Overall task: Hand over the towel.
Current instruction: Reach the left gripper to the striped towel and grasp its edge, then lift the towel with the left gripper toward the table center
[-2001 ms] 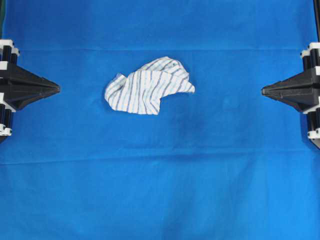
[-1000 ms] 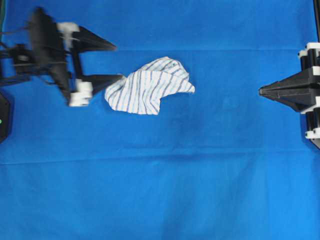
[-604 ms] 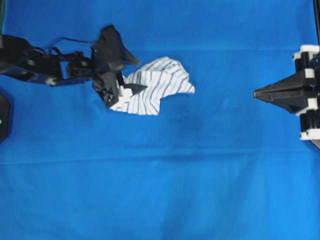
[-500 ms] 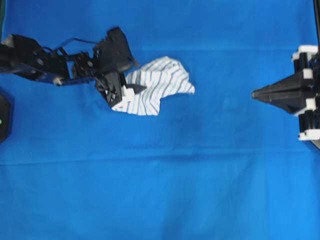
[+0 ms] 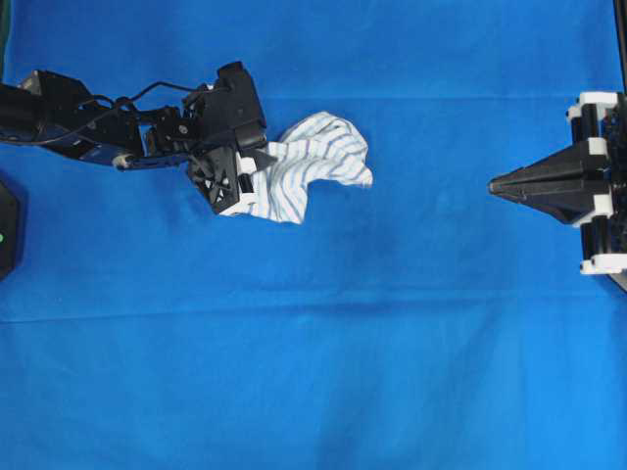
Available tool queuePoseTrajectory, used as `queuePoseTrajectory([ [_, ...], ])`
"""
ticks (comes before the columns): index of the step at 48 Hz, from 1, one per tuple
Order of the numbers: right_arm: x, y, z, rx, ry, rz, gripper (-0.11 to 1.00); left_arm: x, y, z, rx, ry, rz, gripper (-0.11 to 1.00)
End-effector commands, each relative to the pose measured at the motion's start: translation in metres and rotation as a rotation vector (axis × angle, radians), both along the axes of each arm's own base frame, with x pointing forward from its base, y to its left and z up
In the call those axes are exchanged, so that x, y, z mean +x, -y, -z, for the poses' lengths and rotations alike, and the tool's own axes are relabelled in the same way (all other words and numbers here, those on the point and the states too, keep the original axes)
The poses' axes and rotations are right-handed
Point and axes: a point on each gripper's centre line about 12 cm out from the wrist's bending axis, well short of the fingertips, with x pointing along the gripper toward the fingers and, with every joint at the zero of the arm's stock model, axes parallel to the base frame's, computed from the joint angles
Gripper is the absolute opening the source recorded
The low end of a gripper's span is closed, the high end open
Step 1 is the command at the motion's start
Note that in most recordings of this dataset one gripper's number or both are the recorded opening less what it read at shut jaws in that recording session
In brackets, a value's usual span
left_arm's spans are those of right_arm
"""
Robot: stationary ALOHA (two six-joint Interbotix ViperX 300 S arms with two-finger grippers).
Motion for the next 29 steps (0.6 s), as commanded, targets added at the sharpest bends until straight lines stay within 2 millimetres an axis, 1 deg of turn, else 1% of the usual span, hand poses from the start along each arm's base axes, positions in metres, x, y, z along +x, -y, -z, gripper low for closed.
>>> queuePoseTrajectory([
  [1,0.003,0.0,-0.007,0.003,0.015,-0.001,0.0,0.003,-0.001,-0.018,0.015,0.04,0.004,0.05],
  [4,0.004,0.0,-0.006,0.006,0.005,0.0,0.0,0.003,-0.001,-0.027,0.019,0.052,0.005,0.04],
  [10,0.004,0.0,-0.005,0.018,-0.002,0.001,0.0,0.002,0.0,-0.057,0.036,0.108,0.009,0.04],
  [16,0.004,0.0,-0.005,0.023,-0.002,0.001,0.0,-0.001,0.001,-0.1,0.06,0.19,0.011,0.04],
  [21,0.004,0.0,-0.004,0.023,-0.005,0.001,0.0,-0.006,0.006,-0.137,0.077,0.257,0.022,0.04],
  [26,0.005,0.0,-0.004,0.023,-0.009,0.001,0.0,-0.012,0.014,-0.17,0.093,0.339,0.04,0.04],
  [29,0.005,0.0,-0.002,0.023,-0.015,0.003,0.0,-0.015,0.024,-0.19,0.101,0.392,0.064,0.04],
])
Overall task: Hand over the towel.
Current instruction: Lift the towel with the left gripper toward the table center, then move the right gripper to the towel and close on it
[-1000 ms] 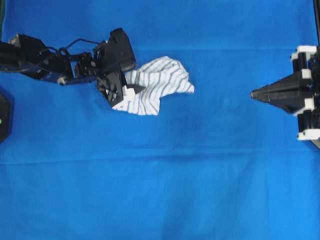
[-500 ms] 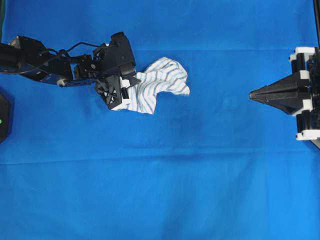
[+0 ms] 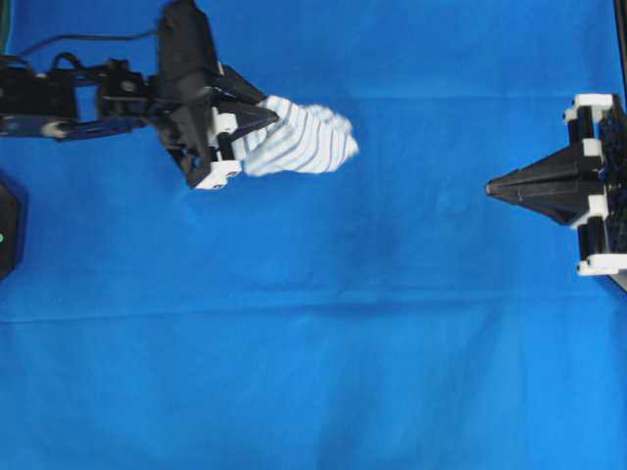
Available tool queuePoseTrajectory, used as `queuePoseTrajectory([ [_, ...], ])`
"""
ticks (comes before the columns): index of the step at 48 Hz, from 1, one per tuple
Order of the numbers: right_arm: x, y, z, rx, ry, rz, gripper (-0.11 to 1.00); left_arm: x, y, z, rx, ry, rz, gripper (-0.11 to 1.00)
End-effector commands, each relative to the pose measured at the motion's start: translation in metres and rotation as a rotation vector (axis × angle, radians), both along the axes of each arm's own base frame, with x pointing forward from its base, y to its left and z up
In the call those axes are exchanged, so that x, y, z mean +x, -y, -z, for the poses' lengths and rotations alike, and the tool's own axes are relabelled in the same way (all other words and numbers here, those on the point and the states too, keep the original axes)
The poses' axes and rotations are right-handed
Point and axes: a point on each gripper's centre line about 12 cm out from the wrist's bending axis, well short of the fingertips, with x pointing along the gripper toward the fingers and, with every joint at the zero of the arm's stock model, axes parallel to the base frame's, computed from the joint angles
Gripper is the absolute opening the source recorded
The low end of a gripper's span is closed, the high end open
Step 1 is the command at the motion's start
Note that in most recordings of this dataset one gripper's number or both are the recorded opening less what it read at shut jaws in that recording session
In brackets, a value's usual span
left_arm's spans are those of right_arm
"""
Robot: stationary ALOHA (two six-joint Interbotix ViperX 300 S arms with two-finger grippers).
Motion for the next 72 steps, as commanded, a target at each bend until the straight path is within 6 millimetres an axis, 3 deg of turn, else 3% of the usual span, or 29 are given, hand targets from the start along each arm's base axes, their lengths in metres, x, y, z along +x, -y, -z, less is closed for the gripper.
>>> queuePoseTrajectory([
  [1,0.003,0.0,-0.007,0.004,0.015,0.001,0.0,-0.003,0.014,-0.042,0.026,0.114,0.036,0.04],
  [10,0.005,0.001,-0.004,0.004,0.002,0.004,0.0,-0.011,0.05,-0.081,0.038,0.226,0.135,0.04],
  [18,0.007,0.002,-0.001,0.005,-0.011,0.01,0.0,-0.018,0.071,-0.096,0.039,0.288,0.196,0.04],
  [42,0.018,0.003,0.004,0.045,-0.007,0.017,0.0,-0.016,0.074,-0.095,0.038,0.291,0.204,0.04],
  [53,0.037,0.004,0.002,0.051,0.01,0.018,0.01,-0.016,0.074,-0.095,0.039,0.289,0.204,0.04],
  [55,0.042,0.004,0.0,0.051,0.01,0.018,0.08,-0.016,0.074,-0.095,0.038,0.289,0.204,0.04],
  [64,0.077,0.004,-0.008,0.049,0.004,0.017,0.63,-0.017,0.074,-0.094,0.037,0.285,0.205,0.04],
  [67,0.09,0.004,-0.01,0.048,0.014,0.017,0.72,-0.016,0.075,-0.093,0.037,0.282,0.207,0.04],
  [72,0.11,0.004,-0.013,0.04,0.026,0.016,0.72,-0.016,0.075,-0.093,0.037,0.282,0.207,0.04],
])
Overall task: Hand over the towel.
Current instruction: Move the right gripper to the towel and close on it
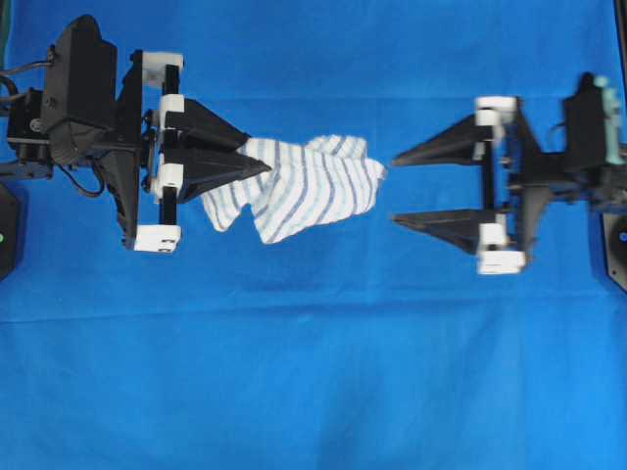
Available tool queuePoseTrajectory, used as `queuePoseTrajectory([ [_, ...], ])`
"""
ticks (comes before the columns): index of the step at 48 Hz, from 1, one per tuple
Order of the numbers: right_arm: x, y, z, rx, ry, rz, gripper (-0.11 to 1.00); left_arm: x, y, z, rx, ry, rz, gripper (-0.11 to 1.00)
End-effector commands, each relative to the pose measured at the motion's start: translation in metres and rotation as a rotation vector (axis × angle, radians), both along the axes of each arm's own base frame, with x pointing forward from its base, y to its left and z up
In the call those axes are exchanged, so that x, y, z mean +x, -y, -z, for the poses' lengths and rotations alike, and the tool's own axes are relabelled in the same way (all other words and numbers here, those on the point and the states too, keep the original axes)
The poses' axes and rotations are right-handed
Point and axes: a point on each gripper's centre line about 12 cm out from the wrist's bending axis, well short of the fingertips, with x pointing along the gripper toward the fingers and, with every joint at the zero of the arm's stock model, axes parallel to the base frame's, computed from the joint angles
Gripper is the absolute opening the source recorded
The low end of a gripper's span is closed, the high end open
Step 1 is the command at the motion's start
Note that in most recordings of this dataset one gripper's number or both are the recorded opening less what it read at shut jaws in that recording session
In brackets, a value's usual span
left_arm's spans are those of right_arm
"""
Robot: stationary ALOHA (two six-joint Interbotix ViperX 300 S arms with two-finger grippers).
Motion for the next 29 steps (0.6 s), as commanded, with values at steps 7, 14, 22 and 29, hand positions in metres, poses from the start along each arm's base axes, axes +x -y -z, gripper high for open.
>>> queuePoseTrajectory([
  [7,0.046,0.004,-0.011,-0.003,0.035,0.011,0.73,0.0,0.002,-0.009,0.001,0.028,0.006,0.04],
  [14,0.073,0.009,-0.012,-0.009,0.032,0.022,0.73,0.0,0.005,-0.009,0.0,0.028,0.014,0.04],
  [22,0.098,0.012,-0.012,-0.011,0.017,0.025,0.73,0.0,0.009,-0.009,0.0,0.026,0.028,0.04],
  [29,0.108,0.012,-0.013,-0.011,0.007,0.025,0.73,0.0,0.012,-0.009,0.0,0.026,0.035,0.04],
])
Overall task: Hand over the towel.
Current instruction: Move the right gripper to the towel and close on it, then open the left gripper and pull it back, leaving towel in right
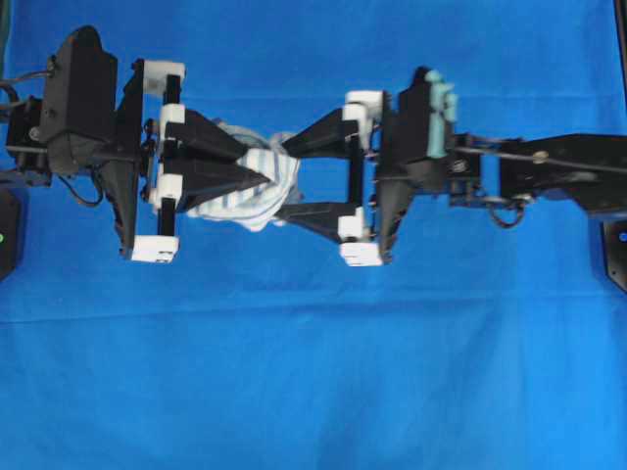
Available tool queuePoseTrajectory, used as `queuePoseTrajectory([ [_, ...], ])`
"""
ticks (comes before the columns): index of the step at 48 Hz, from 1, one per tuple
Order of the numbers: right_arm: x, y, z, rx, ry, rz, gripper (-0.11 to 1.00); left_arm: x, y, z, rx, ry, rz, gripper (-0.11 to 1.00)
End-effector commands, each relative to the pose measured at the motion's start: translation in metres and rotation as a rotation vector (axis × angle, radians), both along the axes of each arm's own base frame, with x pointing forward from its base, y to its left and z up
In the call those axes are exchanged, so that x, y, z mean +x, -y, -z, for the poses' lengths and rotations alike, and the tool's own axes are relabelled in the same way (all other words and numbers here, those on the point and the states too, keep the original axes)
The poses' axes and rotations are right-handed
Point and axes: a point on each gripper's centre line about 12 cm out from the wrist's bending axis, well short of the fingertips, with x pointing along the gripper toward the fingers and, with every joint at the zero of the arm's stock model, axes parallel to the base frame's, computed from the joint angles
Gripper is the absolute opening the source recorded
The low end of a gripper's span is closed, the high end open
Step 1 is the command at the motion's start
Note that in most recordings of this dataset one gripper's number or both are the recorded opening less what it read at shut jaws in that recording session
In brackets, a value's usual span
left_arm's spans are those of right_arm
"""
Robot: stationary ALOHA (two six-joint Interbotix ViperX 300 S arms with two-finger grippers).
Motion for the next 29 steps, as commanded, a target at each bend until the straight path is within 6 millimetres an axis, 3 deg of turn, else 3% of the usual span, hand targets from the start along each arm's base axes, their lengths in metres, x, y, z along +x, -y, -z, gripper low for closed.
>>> queuePoseTrajectory([
  [1,0.0052,0.0014,-0.0161,-0.003,0.04,0.002,0.73,-0.0005,0.0031,-0.0083,0.0,0.026,0.009,0.04],
  [13,0.0058,0.0015,-0.0156,0.0,0.032,0.003,0.7,-0.0017,0.0046,-0.0086,0.0,0.028,0.014,0.04],
  [17,0.0057,0.0014,-0.0139,0.001,0.018,0.002,0.55,-0.0009,0.0051,-0.0082,-0.003,0.026,0.015,0.04],
  [24,0.0056,0.0013,-0.013,-0.001,0.011,0.001,0.14,0.0015,0.0046,-0.0077,-0.003,0.028,0.013,0.04],
  [29,0.0054,0.0013,-0.0133,-0.001,0.009,0.001,0.11,0.0012,0.0031,-0.0088,-0.003,0.034,0.009,0.04],
])
